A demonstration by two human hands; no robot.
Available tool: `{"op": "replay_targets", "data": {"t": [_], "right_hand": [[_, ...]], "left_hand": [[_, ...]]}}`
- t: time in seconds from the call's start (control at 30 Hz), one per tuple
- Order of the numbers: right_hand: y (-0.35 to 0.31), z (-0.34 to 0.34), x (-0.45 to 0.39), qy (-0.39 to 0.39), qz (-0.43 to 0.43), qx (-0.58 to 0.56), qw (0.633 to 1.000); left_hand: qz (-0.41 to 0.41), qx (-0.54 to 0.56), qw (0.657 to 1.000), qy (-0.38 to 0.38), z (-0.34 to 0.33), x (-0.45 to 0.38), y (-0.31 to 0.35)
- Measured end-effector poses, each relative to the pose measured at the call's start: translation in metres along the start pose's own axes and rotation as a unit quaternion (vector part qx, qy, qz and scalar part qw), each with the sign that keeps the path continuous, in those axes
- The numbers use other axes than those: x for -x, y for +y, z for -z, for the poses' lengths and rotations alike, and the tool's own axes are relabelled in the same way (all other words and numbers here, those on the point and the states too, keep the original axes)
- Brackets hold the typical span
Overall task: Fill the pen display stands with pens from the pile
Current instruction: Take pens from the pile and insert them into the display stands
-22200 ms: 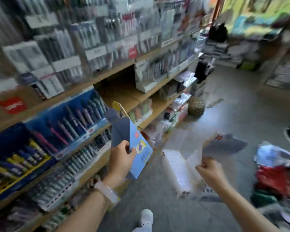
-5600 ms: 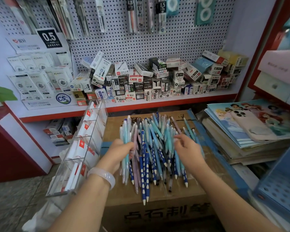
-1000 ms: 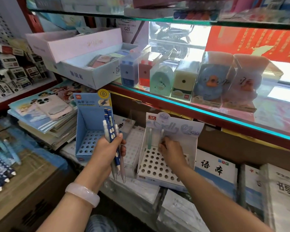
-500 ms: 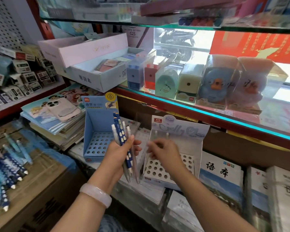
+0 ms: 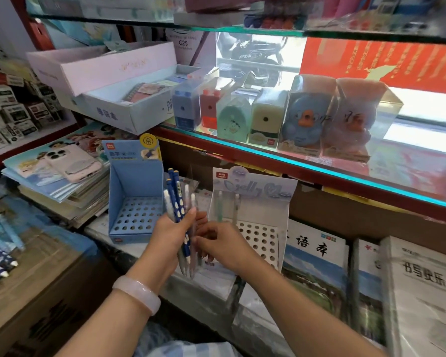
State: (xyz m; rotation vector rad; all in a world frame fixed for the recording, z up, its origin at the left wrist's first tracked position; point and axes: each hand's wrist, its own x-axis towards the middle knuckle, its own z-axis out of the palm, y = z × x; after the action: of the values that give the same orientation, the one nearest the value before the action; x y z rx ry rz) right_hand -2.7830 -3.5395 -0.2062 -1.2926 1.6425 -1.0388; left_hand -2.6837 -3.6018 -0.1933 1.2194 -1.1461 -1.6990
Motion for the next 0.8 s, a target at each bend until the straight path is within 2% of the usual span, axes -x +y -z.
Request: {"op": "replay_targets", "data": {"t": [0.1,0.23,0.3,0.37,0.4,0.53,0.67,0.8], "right_hand": [[0.005,0.003,0.003,0.011,0.008,0.031,0.999],[0.013,0.019,0.008,0.04,-0.011,0.033,0.999],[0.025,0.036,0.007,0.126,-0.022,0.072,0.989],[0.04,0.055,0.004,0.246,-0.04,0.114,0.962],[0.047,0.061,0.002,0.277,-0.058,0.117,0.952],[0.058,0.061,-0.003,0.259,-0.064,0.151,0.952],[0.055,0.061,-0.011,0.253,-0.041,0.208,0.944],[0.061,0.059,-0.017,0.222,-0.06,0.267,0.936]], "left_hand": [[-0.014,-0.026,1.0,0.004,-0.007,0.001,-0.004],[-0.029,0.04,0.997,0.063,-0.008,-0.002,-0.005],[-0.037,0.047,0.993,0.098,-0.001,-0.005,-0.005],[-0.039,0.042,0.992,0.108,0.003,-0.006,-0.005],[-0.038,0.032,0.993,0.108,0.003,-0.006,-0.005],[-0.044,-0.021,0.995,0.089,0.0,-0.003,-0.004],[-0.043,-0.014,0.998,0.048,-0.002,-0.001,0.001],[-0.046,-0.011,0.999,0.018,-0.008,-0.001,0.004]]}}
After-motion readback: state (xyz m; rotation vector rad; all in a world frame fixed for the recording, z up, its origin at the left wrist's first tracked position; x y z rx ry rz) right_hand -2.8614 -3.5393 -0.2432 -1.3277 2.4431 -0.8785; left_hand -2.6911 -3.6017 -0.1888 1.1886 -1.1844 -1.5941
